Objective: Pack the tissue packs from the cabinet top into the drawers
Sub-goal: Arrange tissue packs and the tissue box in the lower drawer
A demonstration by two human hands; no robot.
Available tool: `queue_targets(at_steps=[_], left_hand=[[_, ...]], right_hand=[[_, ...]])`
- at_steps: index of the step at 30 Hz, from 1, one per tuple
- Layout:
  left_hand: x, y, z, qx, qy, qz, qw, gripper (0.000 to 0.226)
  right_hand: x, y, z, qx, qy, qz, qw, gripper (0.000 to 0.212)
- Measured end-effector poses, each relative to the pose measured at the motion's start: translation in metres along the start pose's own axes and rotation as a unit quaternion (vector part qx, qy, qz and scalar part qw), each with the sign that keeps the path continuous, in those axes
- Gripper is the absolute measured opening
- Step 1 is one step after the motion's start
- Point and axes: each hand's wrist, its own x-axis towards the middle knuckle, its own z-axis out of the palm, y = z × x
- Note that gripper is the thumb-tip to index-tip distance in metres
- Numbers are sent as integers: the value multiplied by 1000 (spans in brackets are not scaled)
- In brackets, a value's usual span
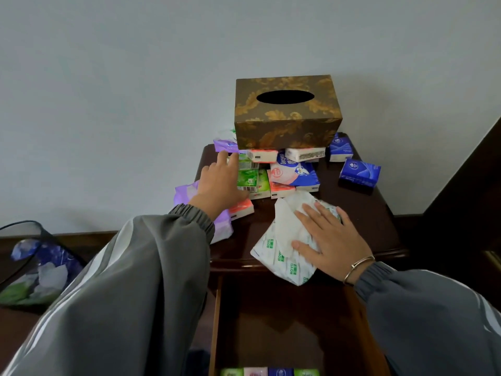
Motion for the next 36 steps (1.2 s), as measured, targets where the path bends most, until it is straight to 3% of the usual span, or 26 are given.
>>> queue_targets(at_steps=[9, 18, 36], left_hand=[[-2, 5, 6, 196, 49, 84, 976, 47], [-8, 22, 11, 132, 44, -22, 990, 53], [-33, 32, -53, 215, 21, -4, 976, 50]], right_hand=[[-2, -2, -1, -7, 7, 4, 1000, 73], [-1, -3, -2, 5, 12, 6, 1000, 71], [0, -1, 0, -7, 17, 4, 1000, 72]])
